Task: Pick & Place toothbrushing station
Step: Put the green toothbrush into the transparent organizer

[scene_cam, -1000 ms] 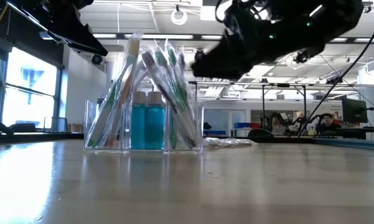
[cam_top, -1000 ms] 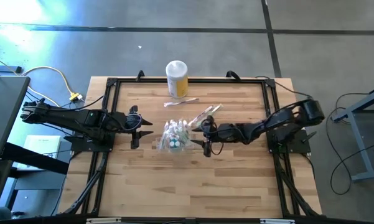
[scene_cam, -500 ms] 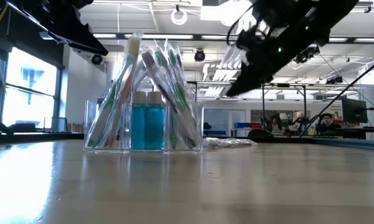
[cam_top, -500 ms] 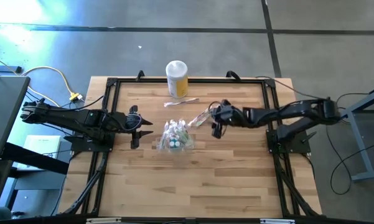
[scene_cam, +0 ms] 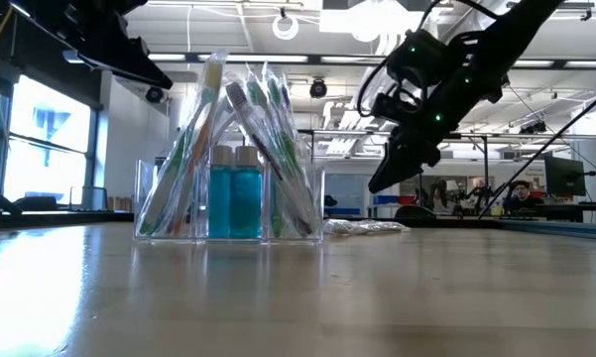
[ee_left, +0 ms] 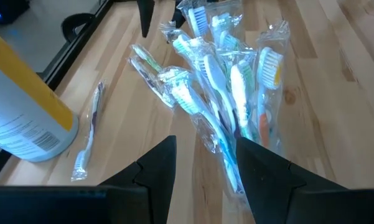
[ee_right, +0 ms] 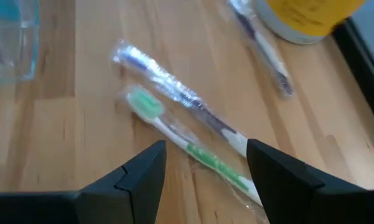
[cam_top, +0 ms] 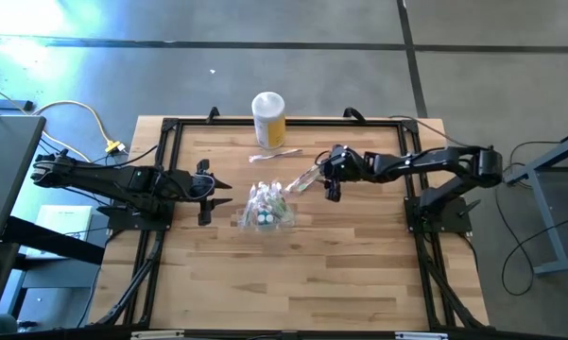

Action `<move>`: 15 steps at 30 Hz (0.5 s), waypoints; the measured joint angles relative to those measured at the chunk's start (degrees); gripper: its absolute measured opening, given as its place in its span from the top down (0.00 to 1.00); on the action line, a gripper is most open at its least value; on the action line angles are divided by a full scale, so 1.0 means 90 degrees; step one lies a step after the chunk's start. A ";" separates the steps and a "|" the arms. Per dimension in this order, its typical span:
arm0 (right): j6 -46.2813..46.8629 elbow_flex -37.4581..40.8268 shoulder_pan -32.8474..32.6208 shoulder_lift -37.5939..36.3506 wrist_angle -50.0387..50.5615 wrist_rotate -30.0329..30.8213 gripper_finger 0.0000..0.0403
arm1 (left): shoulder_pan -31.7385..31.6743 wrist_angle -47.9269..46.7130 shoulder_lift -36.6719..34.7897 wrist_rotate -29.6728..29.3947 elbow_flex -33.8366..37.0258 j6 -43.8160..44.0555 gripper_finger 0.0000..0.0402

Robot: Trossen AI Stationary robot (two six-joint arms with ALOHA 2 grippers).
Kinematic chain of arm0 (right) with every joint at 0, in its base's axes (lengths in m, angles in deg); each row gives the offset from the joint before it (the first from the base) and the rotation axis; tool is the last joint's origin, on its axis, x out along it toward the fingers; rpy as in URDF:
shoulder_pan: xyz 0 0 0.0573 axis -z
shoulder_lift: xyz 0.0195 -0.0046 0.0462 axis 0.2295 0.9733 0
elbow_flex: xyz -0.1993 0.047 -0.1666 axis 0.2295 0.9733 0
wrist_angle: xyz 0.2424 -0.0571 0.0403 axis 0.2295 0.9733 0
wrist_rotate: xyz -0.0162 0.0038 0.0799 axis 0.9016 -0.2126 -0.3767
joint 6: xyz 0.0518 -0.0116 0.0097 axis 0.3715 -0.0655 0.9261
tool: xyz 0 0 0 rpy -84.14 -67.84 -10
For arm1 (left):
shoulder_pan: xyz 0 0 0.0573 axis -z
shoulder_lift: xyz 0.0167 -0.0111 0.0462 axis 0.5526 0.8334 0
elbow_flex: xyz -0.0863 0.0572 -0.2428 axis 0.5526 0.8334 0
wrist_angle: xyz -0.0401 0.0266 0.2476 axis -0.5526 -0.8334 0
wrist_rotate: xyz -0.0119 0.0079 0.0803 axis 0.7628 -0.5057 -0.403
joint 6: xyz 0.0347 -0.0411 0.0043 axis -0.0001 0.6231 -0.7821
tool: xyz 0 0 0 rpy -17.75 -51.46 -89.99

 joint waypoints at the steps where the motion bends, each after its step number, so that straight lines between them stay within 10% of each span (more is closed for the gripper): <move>1: -0.0107 0.0000 -0.0002 0.0040 0.0001 -0.0022 0.47 | 0.0000 -0.0015 0.0001 0.0000 0.0000 -0.0009 0.60; 15: -0.0688 0.0000 0.0000 0.1093 -0.0773 0.0025 0.47 | 0.0000 -0.0148 0.0001 0.0000 0.0000 0.0001 0.60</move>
